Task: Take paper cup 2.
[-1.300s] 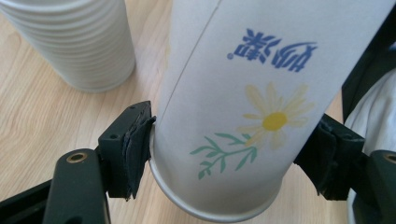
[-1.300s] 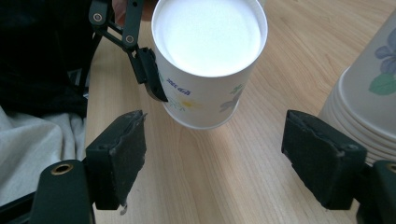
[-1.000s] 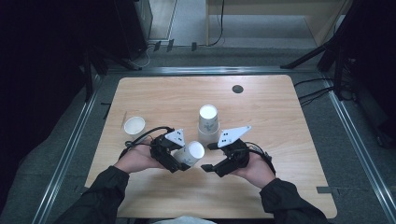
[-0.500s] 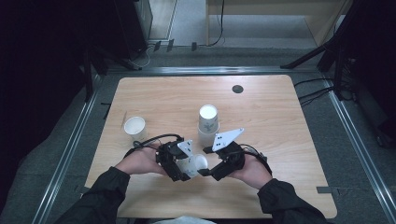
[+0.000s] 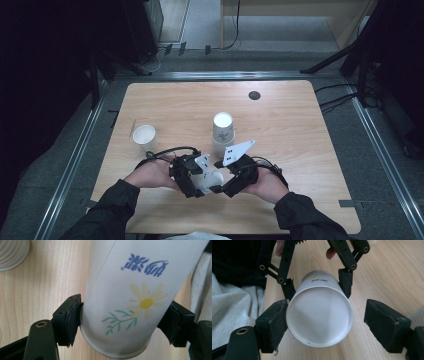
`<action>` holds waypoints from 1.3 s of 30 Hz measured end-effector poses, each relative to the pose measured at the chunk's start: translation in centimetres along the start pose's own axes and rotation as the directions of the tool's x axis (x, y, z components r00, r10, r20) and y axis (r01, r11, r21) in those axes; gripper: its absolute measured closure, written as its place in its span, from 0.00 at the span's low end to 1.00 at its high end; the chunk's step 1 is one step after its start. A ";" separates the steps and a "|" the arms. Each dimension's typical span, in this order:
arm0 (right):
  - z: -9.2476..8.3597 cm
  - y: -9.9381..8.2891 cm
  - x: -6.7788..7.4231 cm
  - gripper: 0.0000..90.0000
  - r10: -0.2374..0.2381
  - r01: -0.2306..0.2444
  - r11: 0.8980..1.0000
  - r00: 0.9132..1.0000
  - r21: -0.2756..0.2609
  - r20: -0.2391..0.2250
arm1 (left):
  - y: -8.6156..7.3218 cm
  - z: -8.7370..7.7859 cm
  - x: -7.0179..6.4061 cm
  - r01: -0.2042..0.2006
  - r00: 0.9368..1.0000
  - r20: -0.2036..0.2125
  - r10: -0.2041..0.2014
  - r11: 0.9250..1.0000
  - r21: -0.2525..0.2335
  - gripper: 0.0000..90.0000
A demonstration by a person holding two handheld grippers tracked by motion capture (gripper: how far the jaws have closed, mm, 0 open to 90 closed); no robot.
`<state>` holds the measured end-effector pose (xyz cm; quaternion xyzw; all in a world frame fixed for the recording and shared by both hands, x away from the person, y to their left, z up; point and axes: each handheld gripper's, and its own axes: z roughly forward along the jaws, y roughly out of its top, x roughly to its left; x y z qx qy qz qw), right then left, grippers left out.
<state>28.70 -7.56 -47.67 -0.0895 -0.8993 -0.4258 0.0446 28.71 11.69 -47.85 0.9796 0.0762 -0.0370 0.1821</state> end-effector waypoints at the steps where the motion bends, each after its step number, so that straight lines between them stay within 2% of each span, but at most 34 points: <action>1: 0.1 0.0 0.0 0.22 0.000 0.000 1.000 1.000 0.004 -0.003 | 0.1 0.0 -0.1 0.002 1.000 0.002 -0.002 1.000 -0.003 0.28; 8: 0.5 -0.1 0.1 0.25 -0.016 0.016 0.999 1.000 0.031 -0.002 | 0.1 -0.1 -0.1 0.000 1.000 0.008 0.000 1.000 -0.003 0.28; 15: 0.7 -0.1 0.2 0.38 -0.019 0.020 0.999 0.999 0.045 -0.035 | 0.1 0.0 -0.1 -0.006 1.000 0.002 0.006 1.000 0.000 0.28; 20: 0.6 0.0 0.2 0.39 -0.025 0.027 0.998 0.999 0.054 -0.036 | 0.0 -0.1 -0.1 0.005 1.000 0.011 -0.005 1.000 -0.013 0.28; 24: 0.3 0.1 0.2 0.39 -0.028 0.030 0.998 0.999 0.051 -0.030 | 0.0 -0.2 -0.1 0.018 1.000 -0.003 -0.018 0.999 -0.043 0.24; 25: 0.1 0.2 0.1 0.39 -0.028 0.029 0.999 0.999 0.046 -0.028 | -0.1 -0.3 0.0 0.023 1.000 -0.011 -0.024 0.998 -0.057 0.16; 28: -0.3 0.2 0.1 0.39 -0.026 0.027 0.999 0.999 0.039 -0.024 | -0.2 -0.4 0.0 0.032 0.999 -0.022 -0.034 0.997 -0.073 0.13; 34: -1.3 0.2 -0.2 0.39 -0.019 0.019 1.000 1.000 0.009 -0.008 | -0.7 -1.4 0.3 0.049 0.999 -0.017 -0.052 0.987 -0.154 0.10; 39: -2.2 0.4 -0.3 0.39 -0.004 0.004 1.000 1.000 -0.027 -0.009 | -1.3 -2.2 0.5 0.076 0.997 -0.014 -0.081 0.968 -0.239 0.08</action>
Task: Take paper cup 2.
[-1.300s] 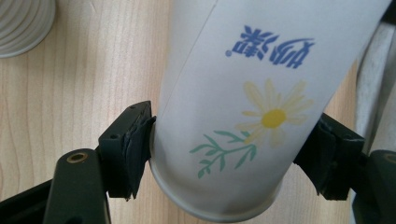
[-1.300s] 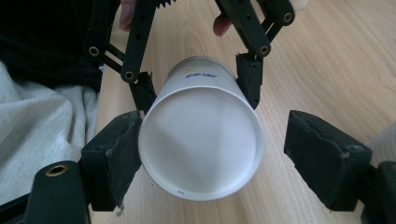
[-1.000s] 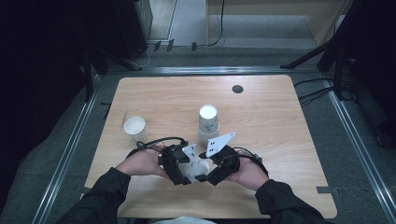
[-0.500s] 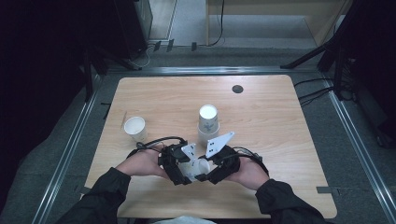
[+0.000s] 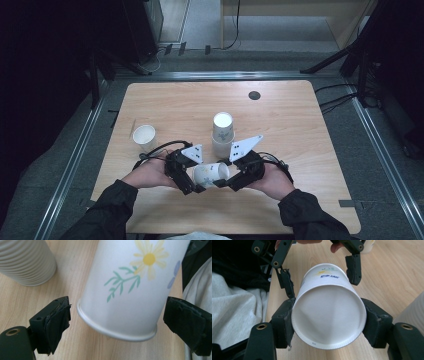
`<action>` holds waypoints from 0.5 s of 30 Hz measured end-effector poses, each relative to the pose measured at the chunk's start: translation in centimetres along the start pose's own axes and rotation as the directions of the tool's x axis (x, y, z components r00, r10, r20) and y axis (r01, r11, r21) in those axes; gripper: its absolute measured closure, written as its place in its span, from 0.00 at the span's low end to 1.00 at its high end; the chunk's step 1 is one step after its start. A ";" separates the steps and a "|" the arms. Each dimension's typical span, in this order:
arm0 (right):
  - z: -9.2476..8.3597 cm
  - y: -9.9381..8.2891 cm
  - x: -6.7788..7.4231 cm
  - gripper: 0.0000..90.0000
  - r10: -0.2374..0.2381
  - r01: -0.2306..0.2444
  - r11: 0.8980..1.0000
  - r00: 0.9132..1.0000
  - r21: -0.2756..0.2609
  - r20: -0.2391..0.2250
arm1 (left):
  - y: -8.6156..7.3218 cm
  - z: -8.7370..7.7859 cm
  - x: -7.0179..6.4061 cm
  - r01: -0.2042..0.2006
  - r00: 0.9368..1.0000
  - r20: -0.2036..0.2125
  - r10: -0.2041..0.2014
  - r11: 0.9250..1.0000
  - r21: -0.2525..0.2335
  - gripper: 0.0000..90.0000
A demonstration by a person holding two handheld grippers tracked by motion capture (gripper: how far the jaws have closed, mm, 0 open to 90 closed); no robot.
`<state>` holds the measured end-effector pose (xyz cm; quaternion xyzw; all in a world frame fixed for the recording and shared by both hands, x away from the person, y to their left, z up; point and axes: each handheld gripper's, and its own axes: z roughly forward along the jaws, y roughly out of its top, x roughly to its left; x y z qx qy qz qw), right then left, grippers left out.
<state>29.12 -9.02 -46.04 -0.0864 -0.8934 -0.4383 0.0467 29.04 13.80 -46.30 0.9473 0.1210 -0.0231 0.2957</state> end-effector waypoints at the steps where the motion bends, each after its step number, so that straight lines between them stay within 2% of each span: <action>1: -0.2 0.0 -0.1 0.39 -0.004 0.004 1.000 1.000 -0.008 0.002 | -0.1 -0.2 0.1 0.004 1.000 -0.003 -0.004 1.000 -0.009 0.08; 6: -0.7 0.3 -0.2 0.39 0.006 -0.006 0.999 1.000 -0.041 -0.002 | -0.4 -0.8 0.3 0.031 1.000 -0.001 -0.031 0.997 -0.072 0.07; 7: -0.8 0.3 -0.3 0.39 0.004 -0.004 0.999 1.000 -0.050 -0.002 | -0.5 -1.0 0.3 0.045 0.999 0.006 -0.045 0.994 -0.098 0.07; 9: -1.0 0.4 -0.3 0.39 0.009 -0.009 0.998 1.000 -0.063 -0.005 | -0.6 -1.2 0.3 0.053 0.999 0.013 -0.052 0.991 -0.120 0.07; 11: -1.4 0.6 -0.3 0.39 0.006 -0.007 0.997 1.000 -0.083 -0.006 | -0.7 -1.5 0.2 0.076 0.997 0.029 -0.072 0.983 -0.168 0.07; 15: -1.6 0.8 -0.4 0.39 0.004 -0.004 0.996 1.000 -0.084 0.002 | -0.8 -1.6 0.0 0.078 0.997 0.024 -0.075 0.979 -0.188 0.07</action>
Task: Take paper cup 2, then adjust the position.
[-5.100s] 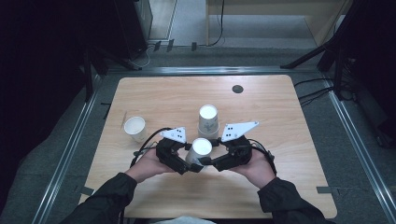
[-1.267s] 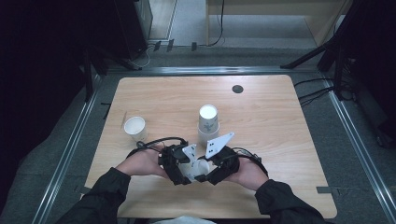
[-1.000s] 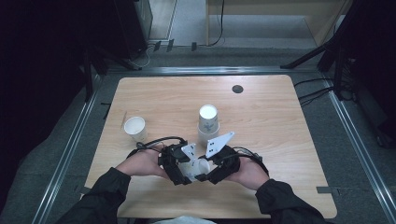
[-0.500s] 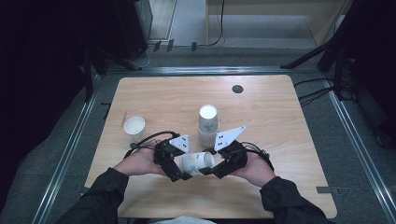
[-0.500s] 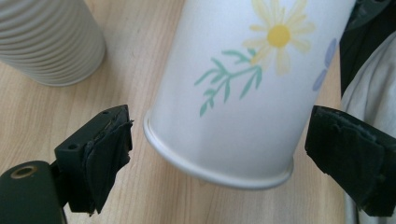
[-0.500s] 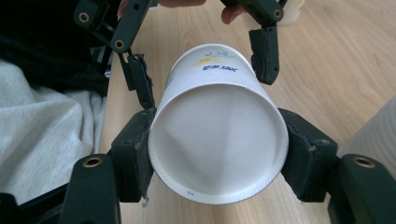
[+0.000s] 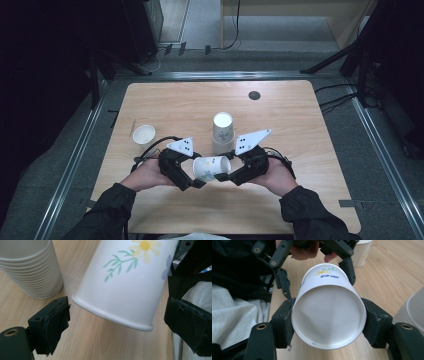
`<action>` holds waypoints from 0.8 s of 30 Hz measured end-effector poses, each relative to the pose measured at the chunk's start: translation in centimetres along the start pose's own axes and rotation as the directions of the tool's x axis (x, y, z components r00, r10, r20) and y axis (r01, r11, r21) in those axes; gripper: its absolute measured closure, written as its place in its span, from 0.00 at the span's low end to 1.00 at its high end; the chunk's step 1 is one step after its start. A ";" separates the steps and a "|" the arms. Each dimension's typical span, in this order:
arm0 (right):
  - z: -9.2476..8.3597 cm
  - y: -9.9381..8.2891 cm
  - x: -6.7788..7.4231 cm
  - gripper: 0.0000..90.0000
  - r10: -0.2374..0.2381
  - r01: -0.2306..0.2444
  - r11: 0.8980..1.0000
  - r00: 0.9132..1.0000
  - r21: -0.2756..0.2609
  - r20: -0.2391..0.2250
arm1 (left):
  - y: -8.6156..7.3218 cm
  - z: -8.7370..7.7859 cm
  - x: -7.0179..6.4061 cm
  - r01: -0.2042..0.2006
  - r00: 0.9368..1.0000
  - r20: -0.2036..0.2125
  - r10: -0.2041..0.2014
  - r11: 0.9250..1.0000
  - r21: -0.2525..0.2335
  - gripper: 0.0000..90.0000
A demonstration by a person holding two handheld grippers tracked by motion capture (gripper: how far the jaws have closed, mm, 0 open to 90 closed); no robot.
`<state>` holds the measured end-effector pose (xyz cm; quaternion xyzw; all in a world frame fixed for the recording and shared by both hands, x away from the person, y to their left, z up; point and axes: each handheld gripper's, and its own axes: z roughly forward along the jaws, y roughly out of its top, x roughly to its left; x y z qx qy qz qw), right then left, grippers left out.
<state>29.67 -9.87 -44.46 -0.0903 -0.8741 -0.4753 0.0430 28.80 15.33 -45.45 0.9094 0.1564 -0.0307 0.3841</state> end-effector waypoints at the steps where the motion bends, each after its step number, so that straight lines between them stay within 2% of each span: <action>1: -0.1 0.1 -0.2 0.39 -0.001 0.001 1.000 1.000 0.003 0.002 | -0.1 0.0 0.0 -0.002 1.000 0.002 0.002 1.000 -0.007 0.07; 11: -0.6 0.4 -0.2 0.39 -0.002 0.002 1.000 1.000 -0.016 -0.016 | -0.1 0.2 -0.2 0.011 1.000 -0.004 -0.011 0.998 -0.062 0.07; 15: -0.5 0.5 -0.2 0.39 -0.005 0.004 1.000 1.000 -0.031 -0.029 | -0.1 -0.1 -0.5 0.011 1.000 -0.002 -0.012 0.993 -0.119 0.09; 23: -0.3 0.8 0.0 0.39 -0.007 0.003 0.999 0.998 -0.054 -0.064 | 0.0 -0.2 -0.5 0.007 1.000 0.013 -0.005 0.990 -0.144 0.10; 24: -0.2 0.8 0.1 0.39 -0.004 0.000 0.999 0.998 -0.054 -0.067 | -0.1 -0.3 -0.5 0.002 1.000 0.011 -0.001 0.989 -0.150 0.13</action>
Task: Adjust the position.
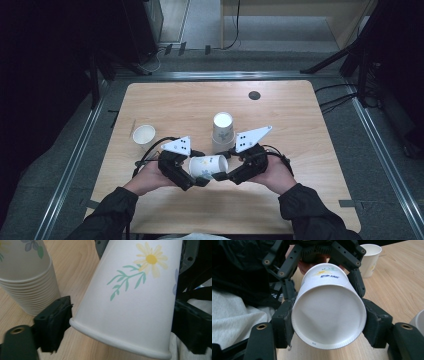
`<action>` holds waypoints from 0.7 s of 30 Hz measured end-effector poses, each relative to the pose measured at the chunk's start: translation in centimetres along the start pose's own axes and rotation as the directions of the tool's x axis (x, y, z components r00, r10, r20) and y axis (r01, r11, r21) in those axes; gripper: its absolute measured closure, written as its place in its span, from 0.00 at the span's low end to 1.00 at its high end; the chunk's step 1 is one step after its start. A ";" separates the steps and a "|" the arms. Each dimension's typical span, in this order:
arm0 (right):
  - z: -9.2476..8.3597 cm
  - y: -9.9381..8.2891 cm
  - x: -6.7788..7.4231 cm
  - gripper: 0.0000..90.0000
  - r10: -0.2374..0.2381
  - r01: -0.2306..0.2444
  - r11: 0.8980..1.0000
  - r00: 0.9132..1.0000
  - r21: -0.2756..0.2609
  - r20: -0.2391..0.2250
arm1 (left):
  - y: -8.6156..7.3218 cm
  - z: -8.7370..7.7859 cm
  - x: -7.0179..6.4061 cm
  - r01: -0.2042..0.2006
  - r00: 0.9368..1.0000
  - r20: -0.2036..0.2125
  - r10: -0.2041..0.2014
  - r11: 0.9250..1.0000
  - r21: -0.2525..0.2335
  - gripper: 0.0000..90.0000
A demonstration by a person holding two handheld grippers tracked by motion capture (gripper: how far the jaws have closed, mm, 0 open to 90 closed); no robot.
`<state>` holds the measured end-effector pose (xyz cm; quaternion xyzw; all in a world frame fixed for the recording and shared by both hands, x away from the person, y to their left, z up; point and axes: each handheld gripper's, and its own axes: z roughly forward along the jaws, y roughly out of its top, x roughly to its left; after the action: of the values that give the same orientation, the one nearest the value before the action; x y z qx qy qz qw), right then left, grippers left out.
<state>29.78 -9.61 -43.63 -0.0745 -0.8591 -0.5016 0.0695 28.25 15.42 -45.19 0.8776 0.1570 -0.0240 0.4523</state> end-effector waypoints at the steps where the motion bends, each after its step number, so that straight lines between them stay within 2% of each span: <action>1: 0.0 0.0 0.0 0.39 0.002 -0.002 1.000 1.000 -0.003 -0.002 | 0.0 -0.1 -0.1 -0.004 1.000 0.007 0.004 1.000 -0.011 0.15; 8: -0.1 0.0 0.1 0.39 0.005 -0.005 1.000 1.000 -0.019 -0.010 | -0.1 -0.2 -0.1 -0.011 1.000 0.005 0.011 1.000 -0.014 0.16; 13: -0.2 0.0 0.0 0.39 0.011 -0.012 1.000 1.000 -0.027 -0.016 | -0.2 -0.4 -0.1 -0.017 1.000 0.021 0.017 1.000 -0.024 0.22; 21: -0.1 0.0 0.0 0.39 0.014 -0.014 0.999 1.000 -0.029 -0.021 | -0.1 -0.5 0.0 -0.028 0.999 0.033 0.028 1.000 -0.004 0.25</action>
<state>29.82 -9.75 -43.60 -0.0763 -0.8504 -0.5142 0.0806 28.20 15.91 -44.97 0.8784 0.1371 -0.0320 0.4567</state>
